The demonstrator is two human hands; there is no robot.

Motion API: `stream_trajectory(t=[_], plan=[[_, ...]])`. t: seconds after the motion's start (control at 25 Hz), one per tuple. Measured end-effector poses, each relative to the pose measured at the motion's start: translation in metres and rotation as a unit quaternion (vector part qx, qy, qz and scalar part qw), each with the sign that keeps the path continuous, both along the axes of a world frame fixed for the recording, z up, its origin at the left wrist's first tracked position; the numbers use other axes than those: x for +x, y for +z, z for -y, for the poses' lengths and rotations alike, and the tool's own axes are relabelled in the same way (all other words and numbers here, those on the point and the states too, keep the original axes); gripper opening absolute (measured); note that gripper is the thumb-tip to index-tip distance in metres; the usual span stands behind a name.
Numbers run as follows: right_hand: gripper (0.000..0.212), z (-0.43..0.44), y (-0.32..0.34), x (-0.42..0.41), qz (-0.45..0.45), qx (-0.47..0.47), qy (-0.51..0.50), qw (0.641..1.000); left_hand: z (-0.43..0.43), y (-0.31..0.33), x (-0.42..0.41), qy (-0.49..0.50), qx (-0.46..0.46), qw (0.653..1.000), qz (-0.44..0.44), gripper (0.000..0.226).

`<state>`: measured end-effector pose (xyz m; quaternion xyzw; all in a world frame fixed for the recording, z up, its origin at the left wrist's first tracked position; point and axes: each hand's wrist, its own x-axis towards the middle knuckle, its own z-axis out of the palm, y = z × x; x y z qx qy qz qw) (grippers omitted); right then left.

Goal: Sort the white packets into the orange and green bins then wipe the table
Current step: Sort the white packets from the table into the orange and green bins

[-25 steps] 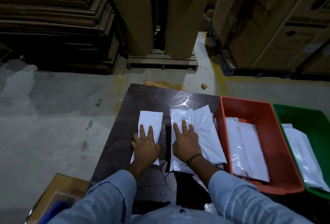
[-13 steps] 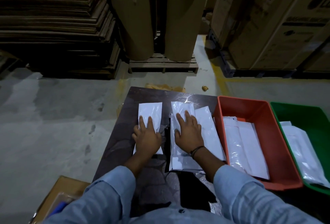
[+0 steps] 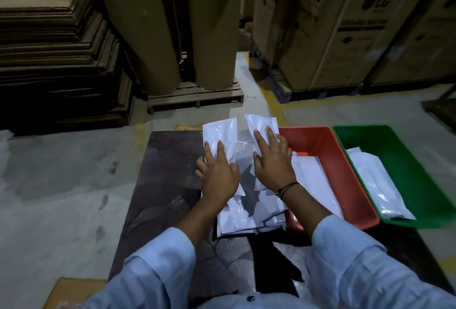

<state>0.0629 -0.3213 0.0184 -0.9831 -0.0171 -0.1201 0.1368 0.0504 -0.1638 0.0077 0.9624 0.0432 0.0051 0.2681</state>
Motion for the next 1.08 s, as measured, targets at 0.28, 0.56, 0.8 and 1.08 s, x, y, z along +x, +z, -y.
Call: stream_trajectory(t=[0.28,0.56,0.8,1.08], plan=[[0.065,0.096,-0.013,-0.036,-0.046,-0.044,-0.066,0.996,0.069,0.014,-0.012,-0.043,-0.009,0.999,-0.001,0.067],[0.073,0.176,-0.039,-0.043,-0.174,-0.160,-0.037,0.971,0.146,0.012,-0.027,-0.031,0.013,0.999,-0.018,0.068],[0.083,0.192,-0.067,-0.043,-0.228,-0.156,0.022,0.961,0.187,0.013,-0.035,0.014,0.048,0.998,-0.029,0.069],[0.066,0.212,-0.054,-0.045,-0.177,-0.167,0.108,0.964,0.227,0.011,-0.045,0.067,0.078,0.994,-0.023,0.070]])
